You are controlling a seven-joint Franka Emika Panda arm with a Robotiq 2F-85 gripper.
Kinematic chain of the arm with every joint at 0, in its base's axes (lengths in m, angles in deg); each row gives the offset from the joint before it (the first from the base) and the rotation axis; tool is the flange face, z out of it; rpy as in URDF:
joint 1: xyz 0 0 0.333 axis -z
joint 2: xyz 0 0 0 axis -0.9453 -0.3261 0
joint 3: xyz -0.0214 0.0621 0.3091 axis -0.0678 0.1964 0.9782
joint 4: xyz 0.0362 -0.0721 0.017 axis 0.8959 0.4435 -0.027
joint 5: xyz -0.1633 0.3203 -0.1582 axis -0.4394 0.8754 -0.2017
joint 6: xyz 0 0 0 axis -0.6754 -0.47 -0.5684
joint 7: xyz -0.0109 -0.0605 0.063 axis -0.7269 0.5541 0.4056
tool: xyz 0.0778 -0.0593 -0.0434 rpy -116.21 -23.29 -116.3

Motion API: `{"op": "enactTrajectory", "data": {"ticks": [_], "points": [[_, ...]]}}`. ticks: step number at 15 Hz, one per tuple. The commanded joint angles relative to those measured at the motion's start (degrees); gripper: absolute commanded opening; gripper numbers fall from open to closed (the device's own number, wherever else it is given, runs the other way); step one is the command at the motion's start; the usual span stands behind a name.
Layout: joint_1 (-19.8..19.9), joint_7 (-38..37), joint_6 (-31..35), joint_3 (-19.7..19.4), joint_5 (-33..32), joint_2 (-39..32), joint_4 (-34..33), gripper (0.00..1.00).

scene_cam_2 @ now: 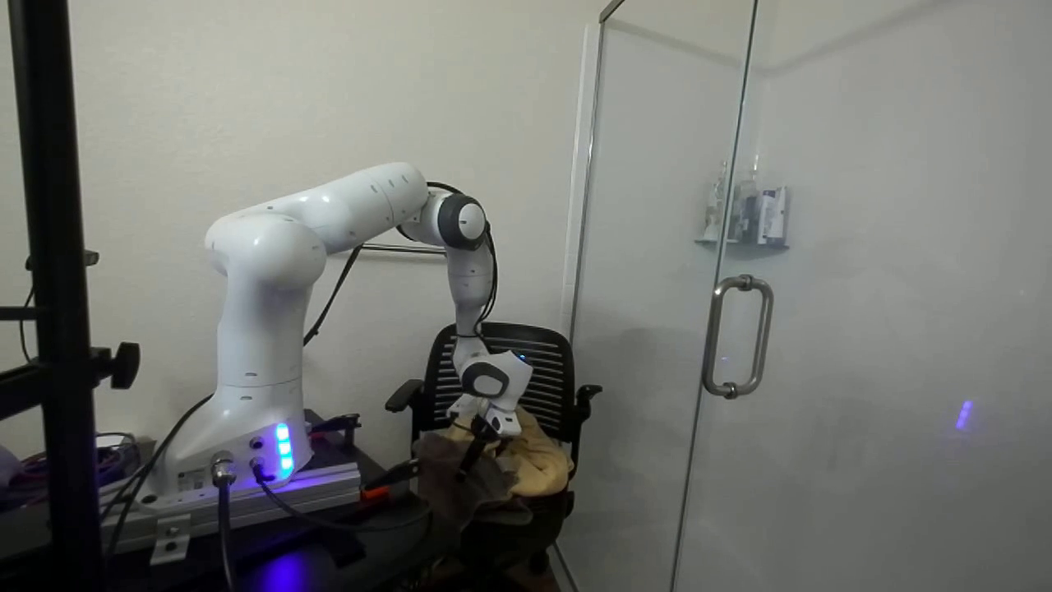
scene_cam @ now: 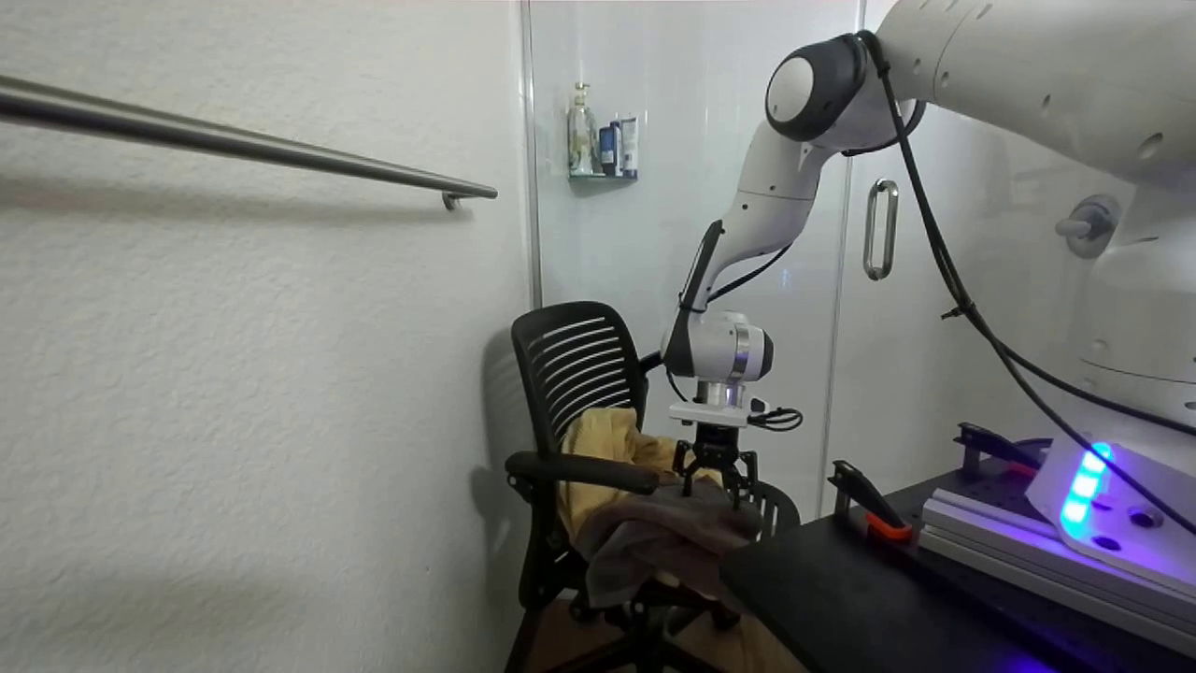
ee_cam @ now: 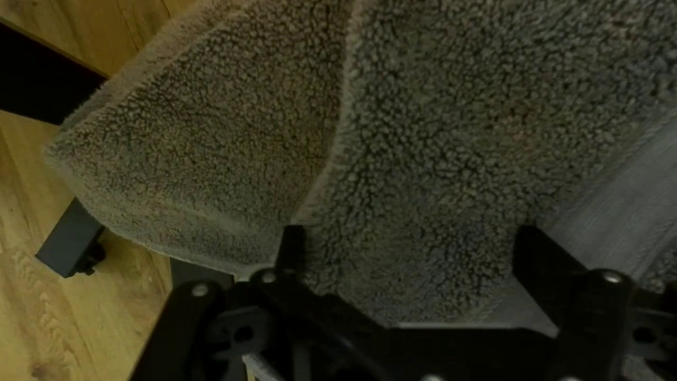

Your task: Hang the grey towel on the back of the chair

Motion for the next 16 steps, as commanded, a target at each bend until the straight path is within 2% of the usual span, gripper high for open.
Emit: {"op": "enactTrajectory", "data": {"ticks": [1,2,3,7,12,14,16], "points": [[-3.3,-6.2,-3.9,-1.8,-1.5,-7.7,-8.8,1.0],[-3.9,-7.8,-4.8,-1.9,-1.9,-9.1,-10.5,0.89],[-4.4,-9.1,-5.5,-1.9,-2.5,-10.5,-12.2,0.74],[-5.2,-14.0,-8.4,-2.0,-4.4,-13.8,-18.2,0.46],[-4.3,-16.8,-12.0,-1.5,-5.5,-14.4,-22.0,0.11],[-3.3,-16.6,-14.9,-0.9,-5.8,-13.8,-22.5,0.0],[-2.4,-15.4,-17.6,-0.8,-6.0,-11.2,-20.8,0.03]]}}
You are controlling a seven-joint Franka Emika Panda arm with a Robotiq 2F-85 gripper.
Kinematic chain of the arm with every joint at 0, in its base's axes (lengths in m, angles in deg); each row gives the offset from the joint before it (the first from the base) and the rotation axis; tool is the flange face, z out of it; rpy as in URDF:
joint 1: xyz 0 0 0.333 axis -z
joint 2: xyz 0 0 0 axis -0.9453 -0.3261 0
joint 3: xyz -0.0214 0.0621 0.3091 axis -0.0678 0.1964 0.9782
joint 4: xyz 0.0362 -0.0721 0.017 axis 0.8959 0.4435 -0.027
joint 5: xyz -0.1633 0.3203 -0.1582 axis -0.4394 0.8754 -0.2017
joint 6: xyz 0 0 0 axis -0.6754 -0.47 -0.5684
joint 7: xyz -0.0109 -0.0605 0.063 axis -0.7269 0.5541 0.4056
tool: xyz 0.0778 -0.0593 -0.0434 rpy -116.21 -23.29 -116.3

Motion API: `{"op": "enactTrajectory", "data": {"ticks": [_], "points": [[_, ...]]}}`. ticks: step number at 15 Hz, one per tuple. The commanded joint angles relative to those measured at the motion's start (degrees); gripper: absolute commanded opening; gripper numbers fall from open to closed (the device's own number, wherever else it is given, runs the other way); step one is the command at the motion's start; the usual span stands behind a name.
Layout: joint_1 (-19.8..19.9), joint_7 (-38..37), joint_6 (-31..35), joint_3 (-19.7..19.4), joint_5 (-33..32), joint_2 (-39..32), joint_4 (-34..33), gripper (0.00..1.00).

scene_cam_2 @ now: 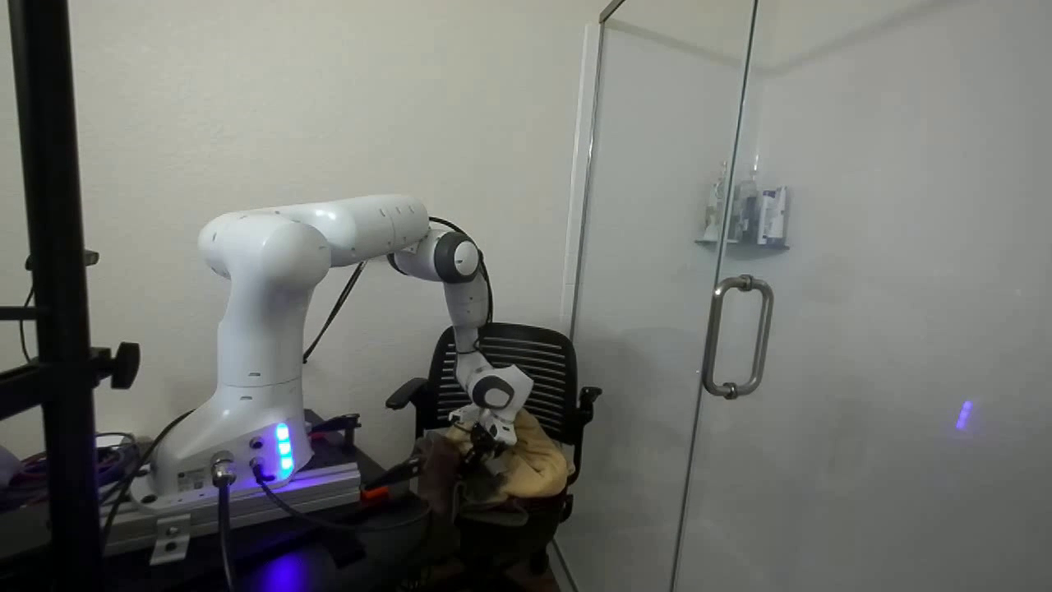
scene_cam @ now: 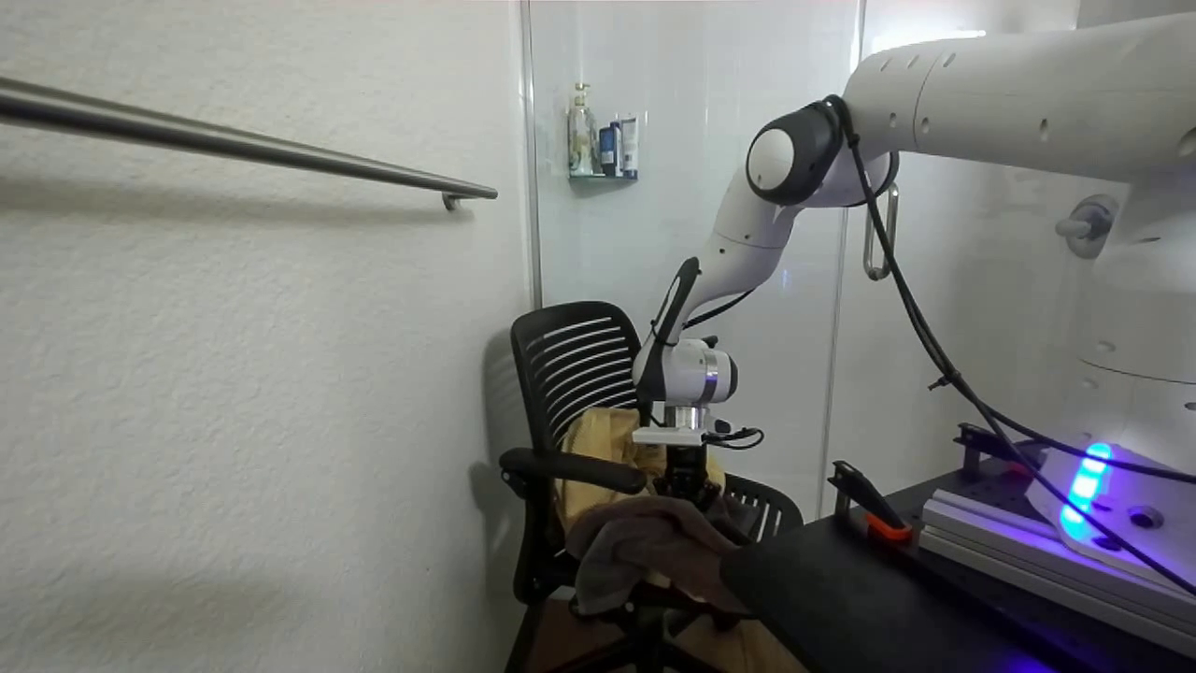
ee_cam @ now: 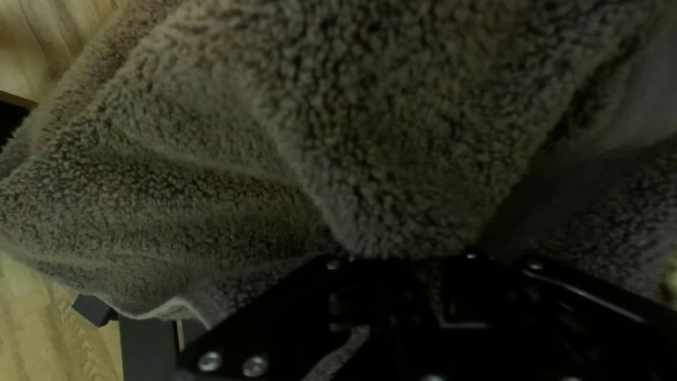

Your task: Hang the grey towel on the back of the chair

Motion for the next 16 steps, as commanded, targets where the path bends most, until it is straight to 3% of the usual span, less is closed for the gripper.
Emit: {"op": "enactTrajectory", "data": {"ticks": [1,5,12,16], "points": [[2.5,1.5,-4.3,1.0,-0.8,3.7,1.5,0.04],[2.1,3.2,-2.9,-0.7,-2.0,15.5,13.3,0.03],[0.3,5.7,-8.0,-2.4,-7.3,36.1,28.9,0.03],[-0.1,6.0,1.9,-0.8,-3.9,49.3,39.1,0.03]]}}
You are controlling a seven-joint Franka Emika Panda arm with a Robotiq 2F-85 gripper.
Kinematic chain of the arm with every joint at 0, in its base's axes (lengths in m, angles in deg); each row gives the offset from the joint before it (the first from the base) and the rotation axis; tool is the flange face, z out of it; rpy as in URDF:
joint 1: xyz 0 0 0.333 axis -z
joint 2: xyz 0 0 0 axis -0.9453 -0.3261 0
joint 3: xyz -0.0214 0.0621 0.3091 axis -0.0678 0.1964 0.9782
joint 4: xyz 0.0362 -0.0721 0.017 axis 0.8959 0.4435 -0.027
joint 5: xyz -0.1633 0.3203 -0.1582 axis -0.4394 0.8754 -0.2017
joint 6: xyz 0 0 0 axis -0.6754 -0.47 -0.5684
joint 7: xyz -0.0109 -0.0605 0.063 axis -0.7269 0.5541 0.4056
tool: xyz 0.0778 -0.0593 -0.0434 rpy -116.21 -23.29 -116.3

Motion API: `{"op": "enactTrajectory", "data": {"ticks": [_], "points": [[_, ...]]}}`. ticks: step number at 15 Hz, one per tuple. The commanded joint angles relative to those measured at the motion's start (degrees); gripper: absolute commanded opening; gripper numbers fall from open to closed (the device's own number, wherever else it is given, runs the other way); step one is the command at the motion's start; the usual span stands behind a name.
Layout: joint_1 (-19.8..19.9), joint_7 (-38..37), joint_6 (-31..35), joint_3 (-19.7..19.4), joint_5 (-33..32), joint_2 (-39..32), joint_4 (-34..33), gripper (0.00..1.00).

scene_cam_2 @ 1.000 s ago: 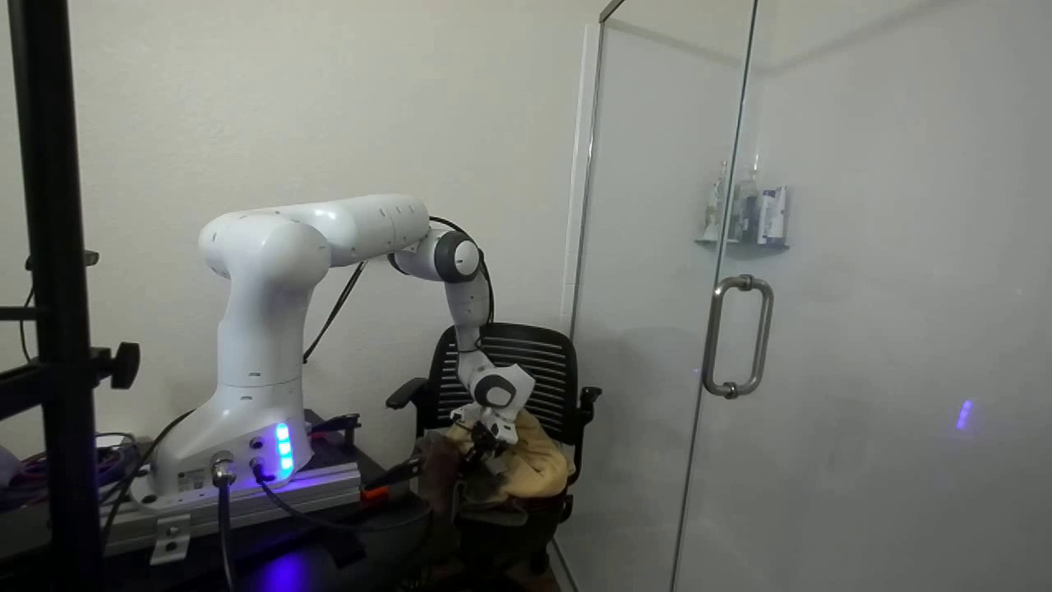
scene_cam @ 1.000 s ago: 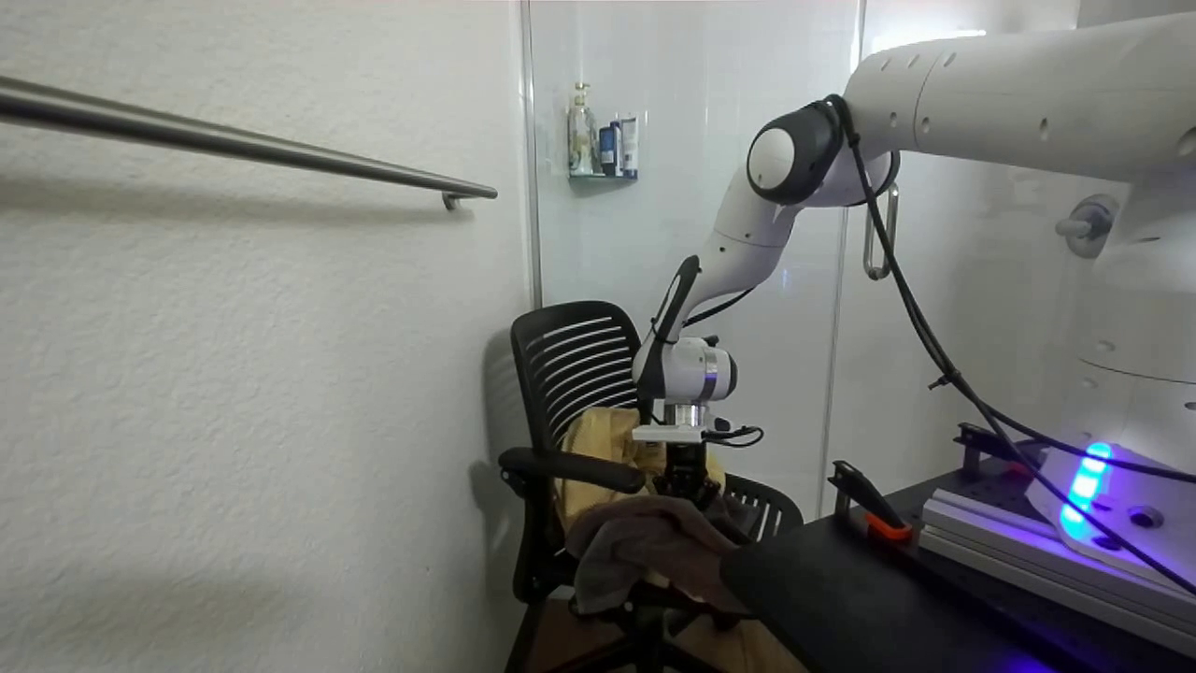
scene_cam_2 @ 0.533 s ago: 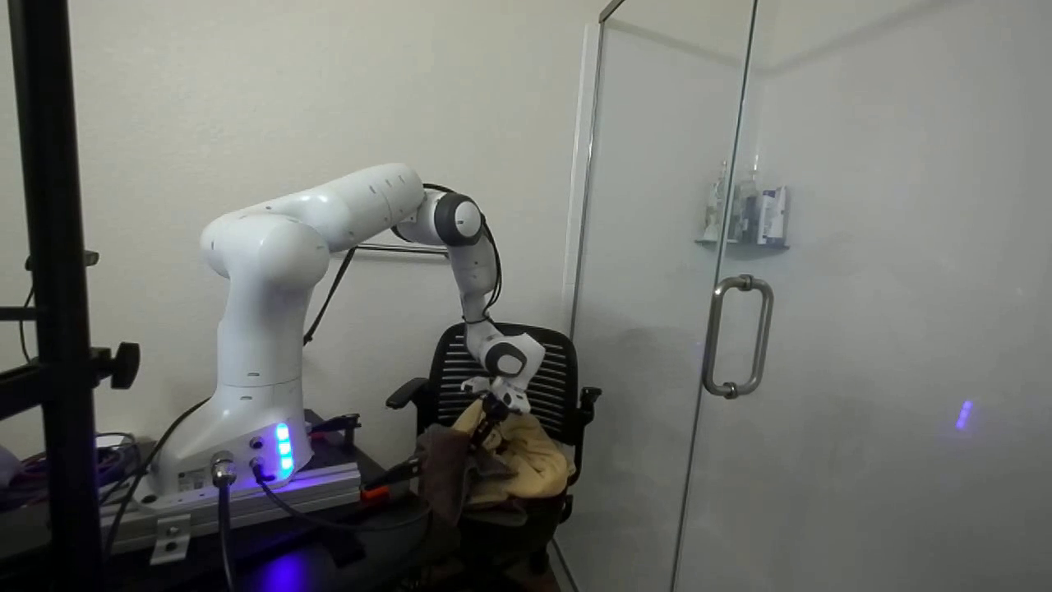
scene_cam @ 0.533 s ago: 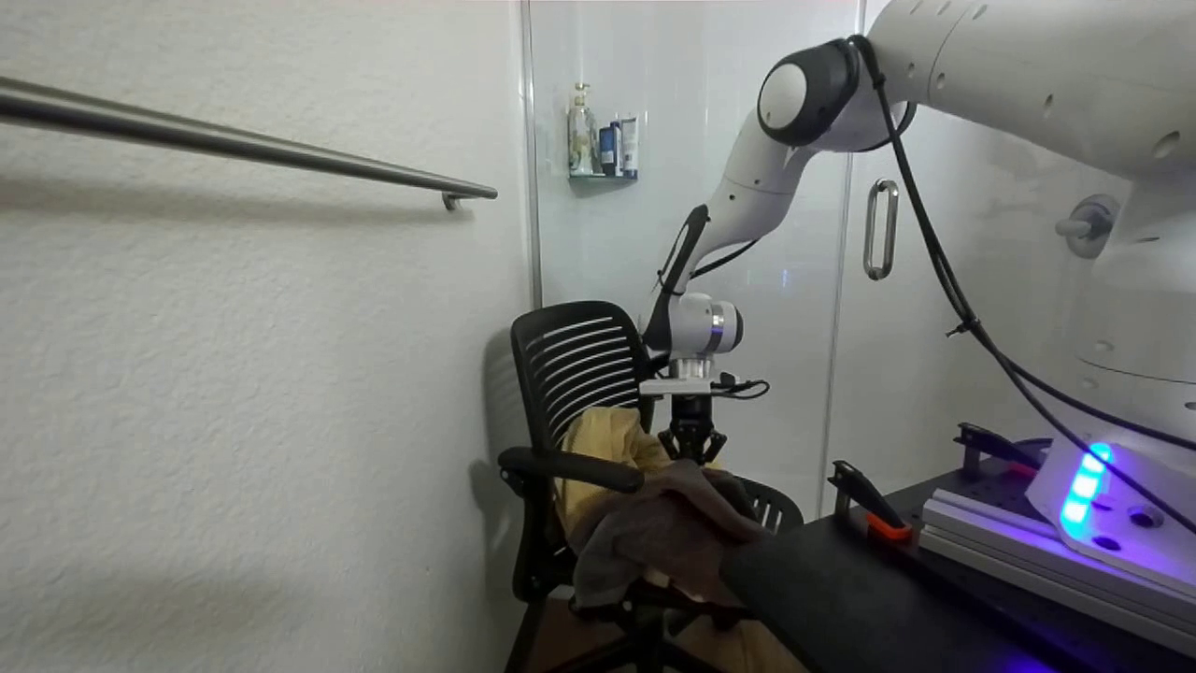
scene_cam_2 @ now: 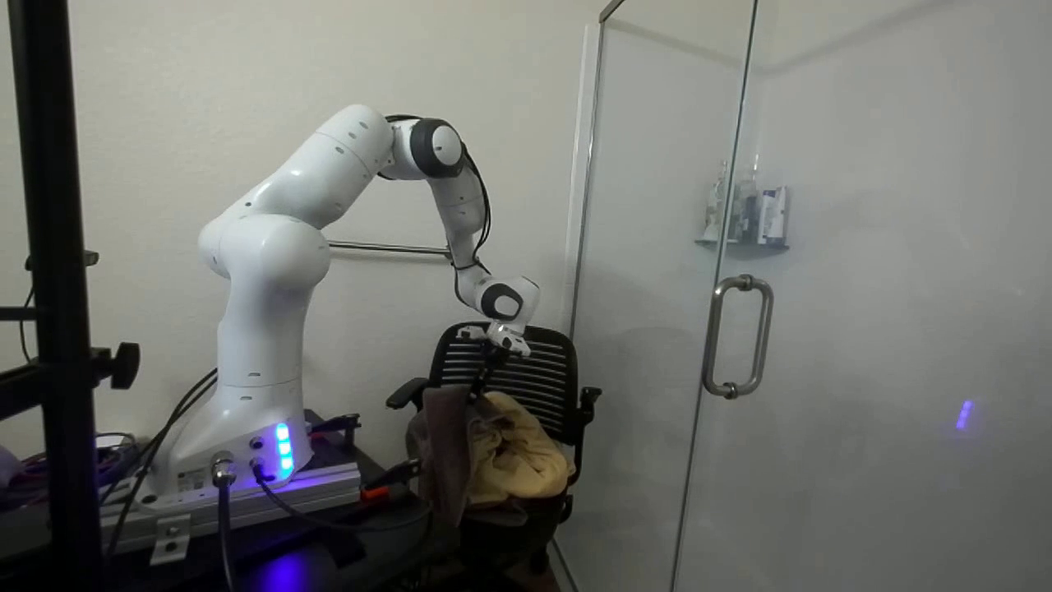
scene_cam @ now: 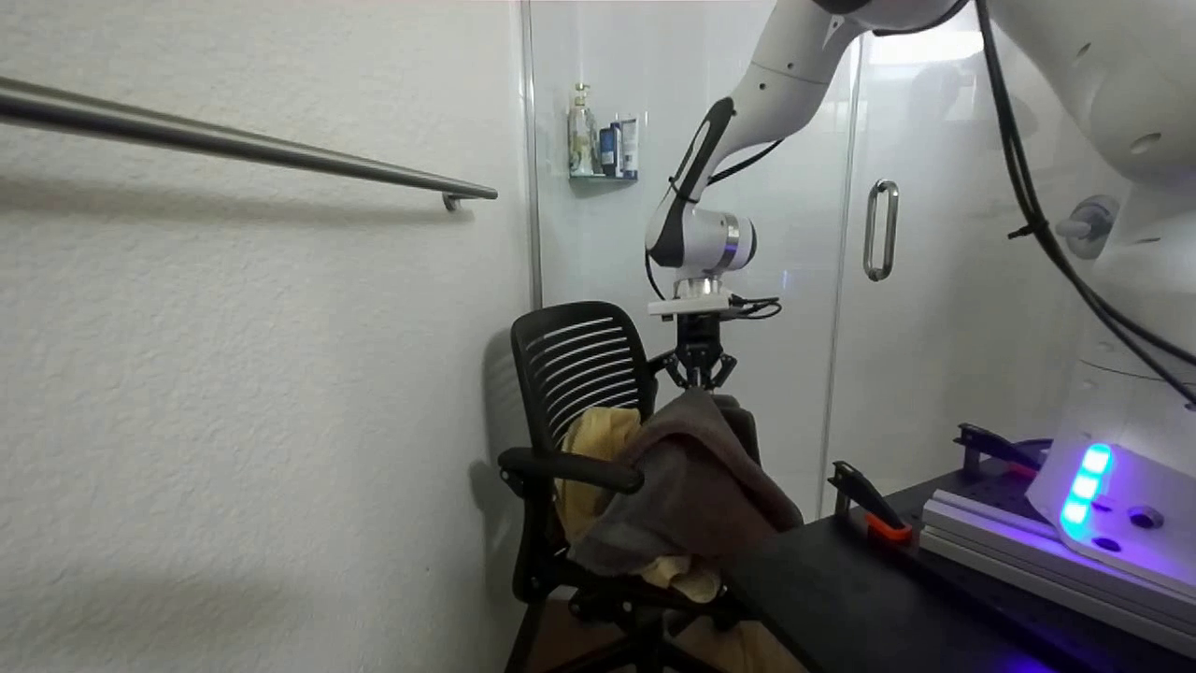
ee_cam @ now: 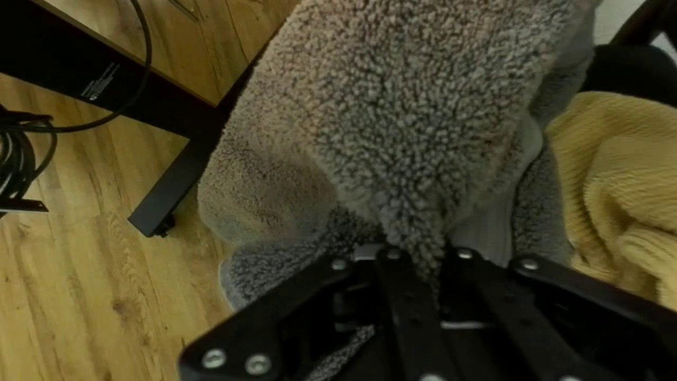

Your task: Hang the grey towel on the back of the chair

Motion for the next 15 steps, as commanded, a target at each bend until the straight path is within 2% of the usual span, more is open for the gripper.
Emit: {"op": "enactTrajectory", "data": {"ticks": [1,3,7,8,9,10,11,15], "points": [[-0.3,0.5,9.5,1.4,3.5,14.5,12.5,0.03],[-0.3,-0.1,13.6,2.7,6.5,21.2,16.7,0.03],[0.2,2.4,19.8,6.4,16.4,34.9,24.7,0.03],[-1.0,0.2,16.2,5.7,11.4,38.2,27.0,0.03],[-1.2,-0.9,13.8,5.6,7.4,38.1,27.4,0.03],[-0.3,0.0,15.3,5.9,10.7,33.6,22.3,0.03],[-0.5,-0.8,14.9,6.2,9.9,35.5,23.8,0.12],[-0.4,-0.8,15.3,6.2,10.0,34.5,23.4,0.12]]}}
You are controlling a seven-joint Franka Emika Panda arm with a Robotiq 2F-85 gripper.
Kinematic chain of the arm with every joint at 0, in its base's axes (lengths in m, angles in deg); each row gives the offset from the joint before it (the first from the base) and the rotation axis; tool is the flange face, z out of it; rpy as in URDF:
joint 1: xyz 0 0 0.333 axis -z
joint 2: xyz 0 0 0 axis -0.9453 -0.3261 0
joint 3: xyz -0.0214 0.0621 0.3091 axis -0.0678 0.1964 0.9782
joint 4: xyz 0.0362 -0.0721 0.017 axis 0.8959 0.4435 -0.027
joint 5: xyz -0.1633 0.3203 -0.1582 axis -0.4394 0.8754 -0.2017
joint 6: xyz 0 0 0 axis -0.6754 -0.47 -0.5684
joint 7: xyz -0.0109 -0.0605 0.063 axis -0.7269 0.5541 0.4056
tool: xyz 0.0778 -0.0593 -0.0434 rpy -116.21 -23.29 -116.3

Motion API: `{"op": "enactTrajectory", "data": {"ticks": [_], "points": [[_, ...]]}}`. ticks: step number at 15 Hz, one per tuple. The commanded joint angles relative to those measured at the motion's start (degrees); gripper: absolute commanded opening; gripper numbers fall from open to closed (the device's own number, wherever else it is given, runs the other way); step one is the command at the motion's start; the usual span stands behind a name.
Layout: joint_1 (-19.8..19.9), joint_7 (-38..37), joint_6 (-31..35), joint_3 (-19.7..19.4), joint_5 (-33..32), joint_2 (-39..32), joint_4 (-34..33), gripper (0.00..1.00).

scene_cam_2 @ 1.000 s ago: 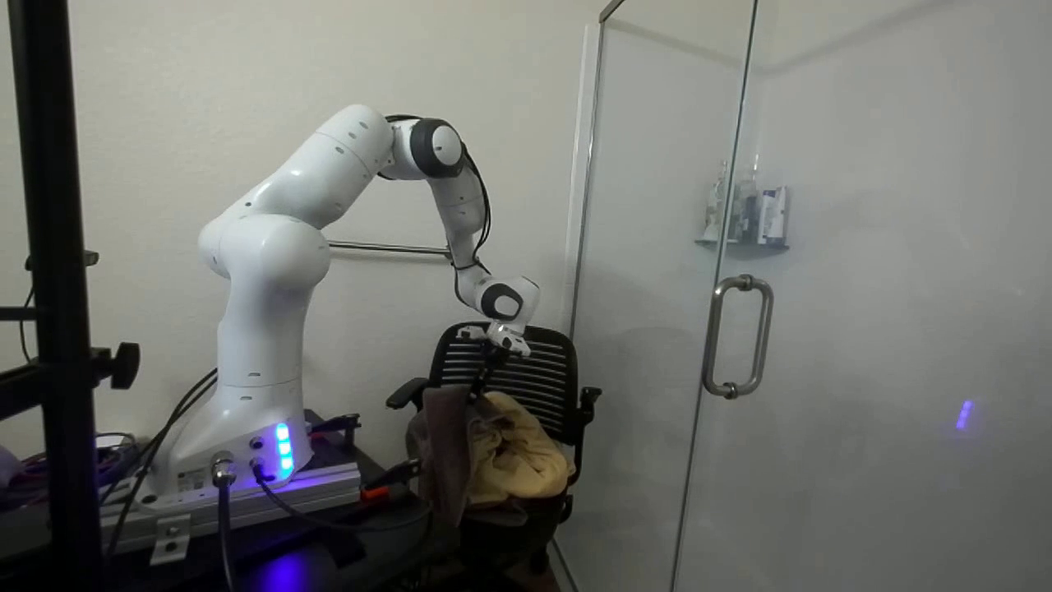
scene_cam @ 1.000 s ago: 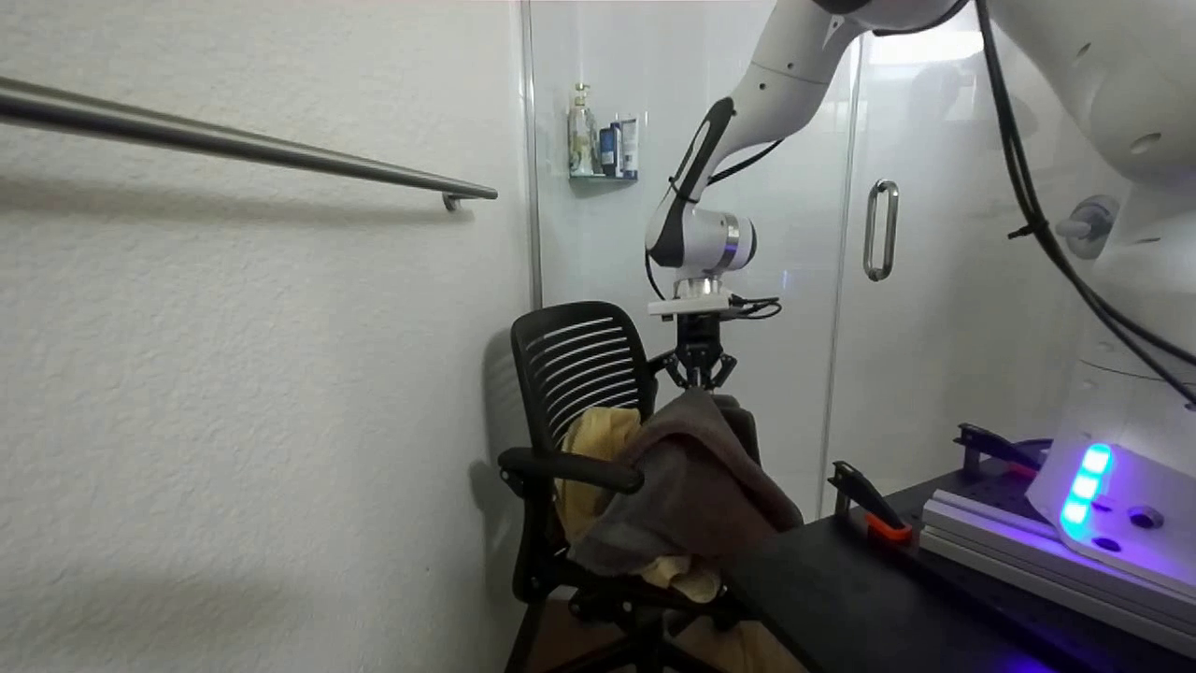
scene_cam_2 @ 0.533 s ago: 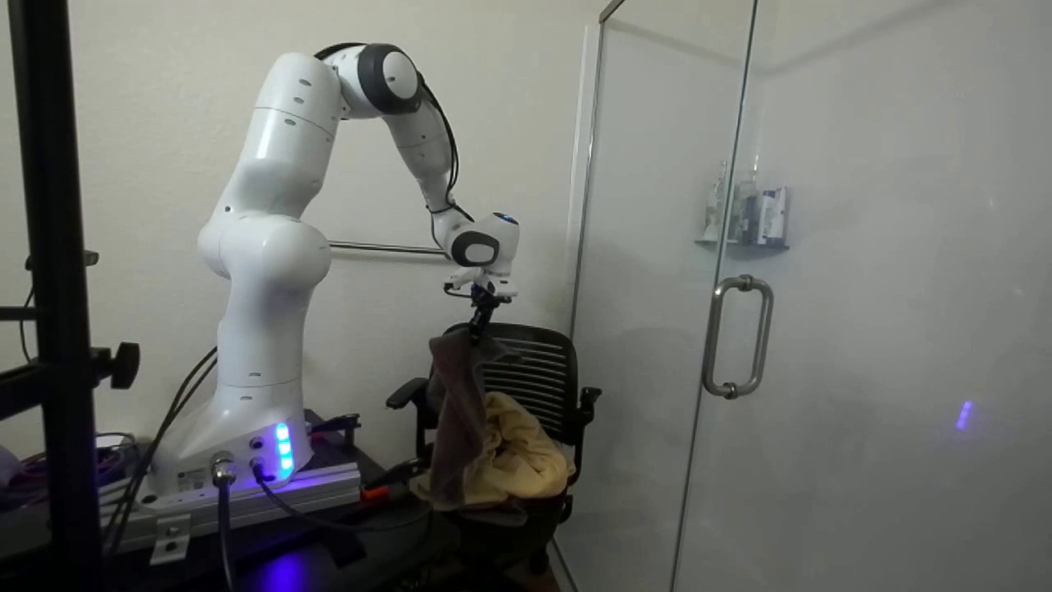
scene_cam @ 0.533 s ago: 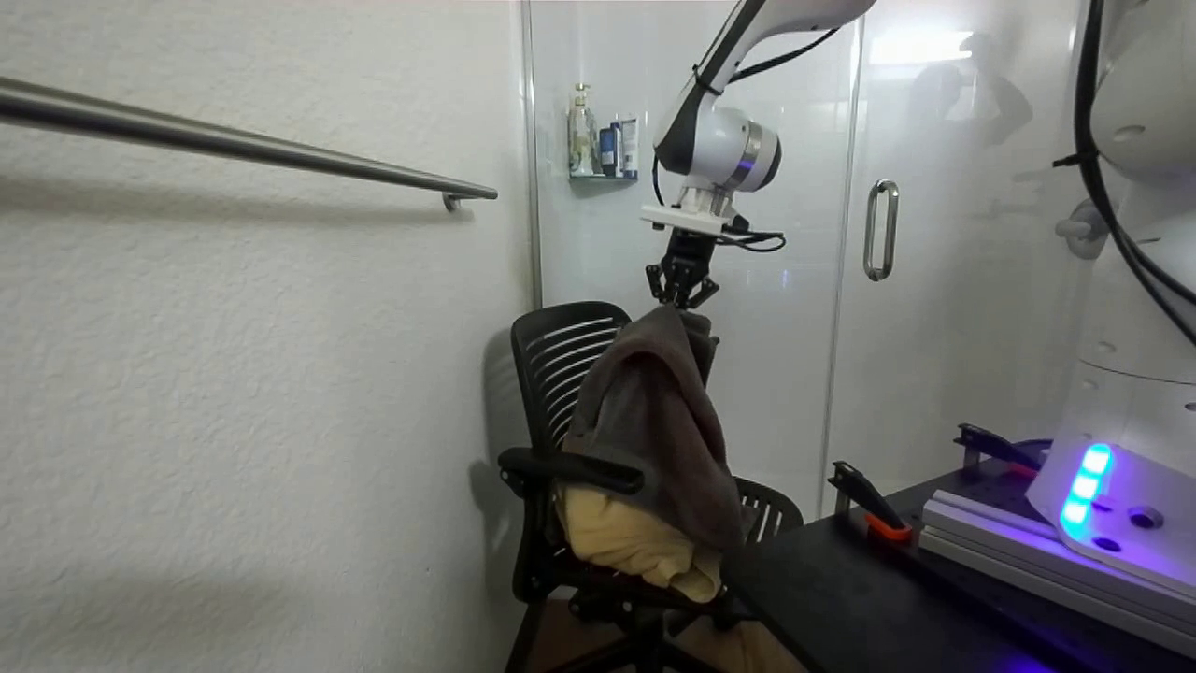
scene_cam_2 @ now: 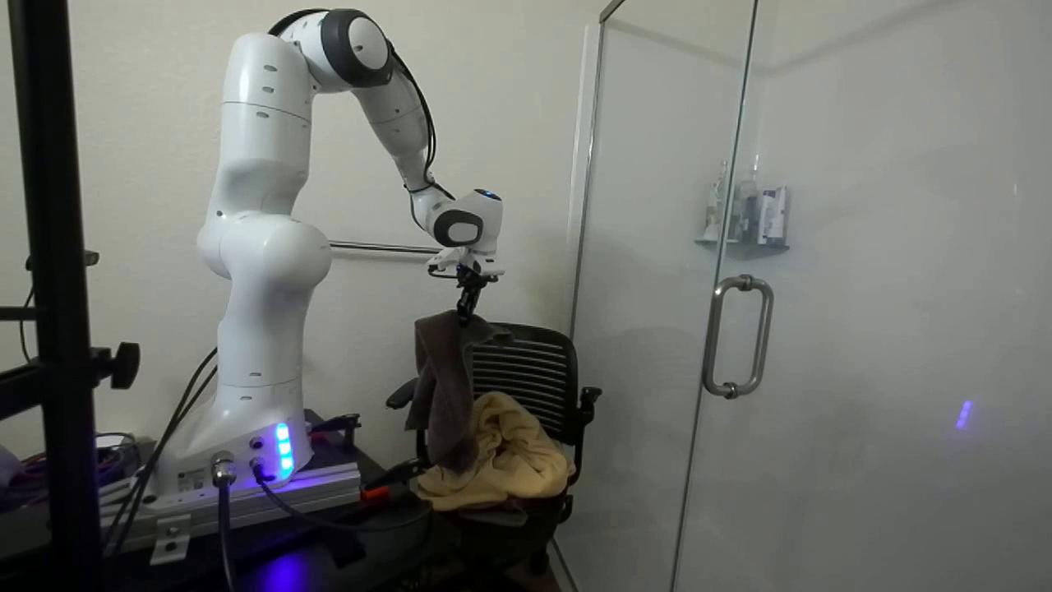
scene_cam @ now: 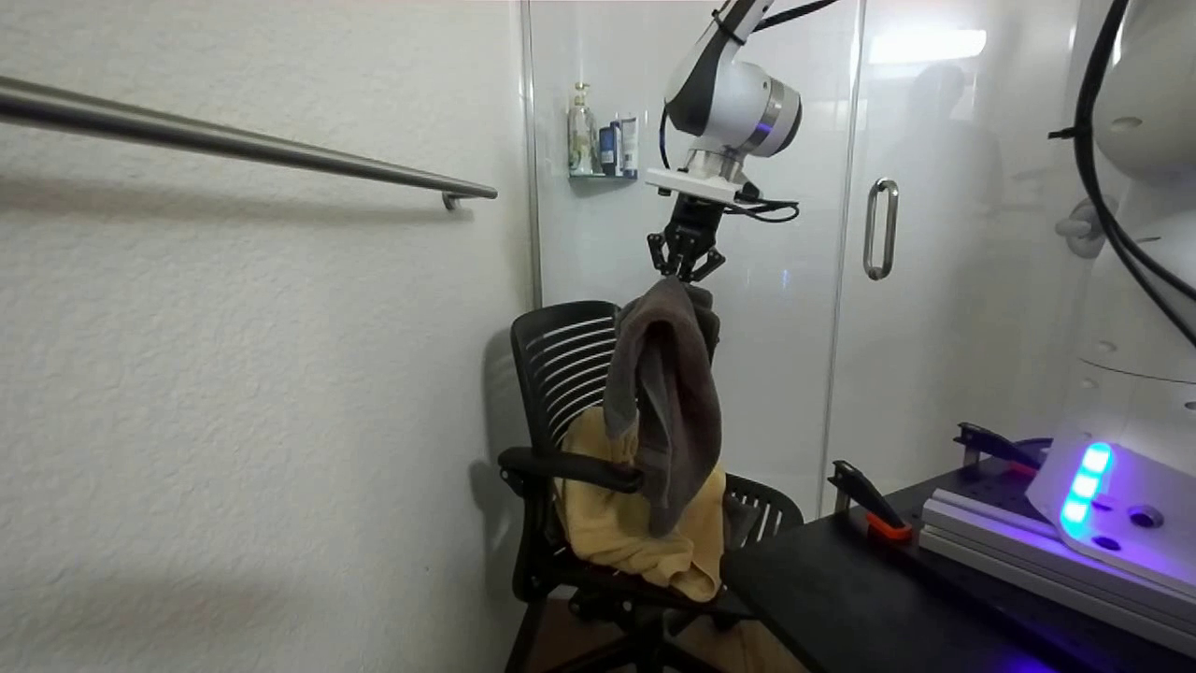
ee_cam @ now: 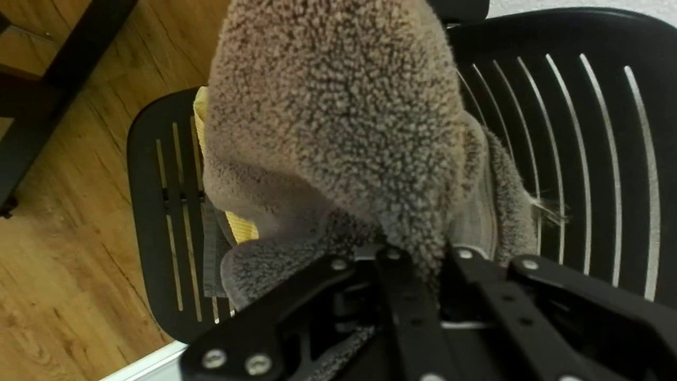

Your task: Hang the grey towel on the back of the chair

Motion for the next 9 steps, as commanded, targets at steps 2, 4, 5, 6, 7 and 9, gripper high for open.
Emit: {"op": "enactTrajectory", "data": {"ticks": [2,4,5,6,7,9], "points": [[-0.8,-3.3,6.3,1.4,-0.5,-3.3,-0.3,0.03],[-2.4,-7.8,12.2,3.6,4.8,-4.3,-3.7,0.03],[-3.2,-10.9,14.0,4.4,5.2,-3.8,-4.9,0.03],[-4.3,-15.4,14.7,5.0,4.4,-3.0,-6.5,0.03],[-5.4,-20.1,15.7,5.3,2.9,-2.6,-8.1,0.03],[-7.7,-29.9,17.8,4.8,-0.9,-2.0,-11.8,0.03]]}}
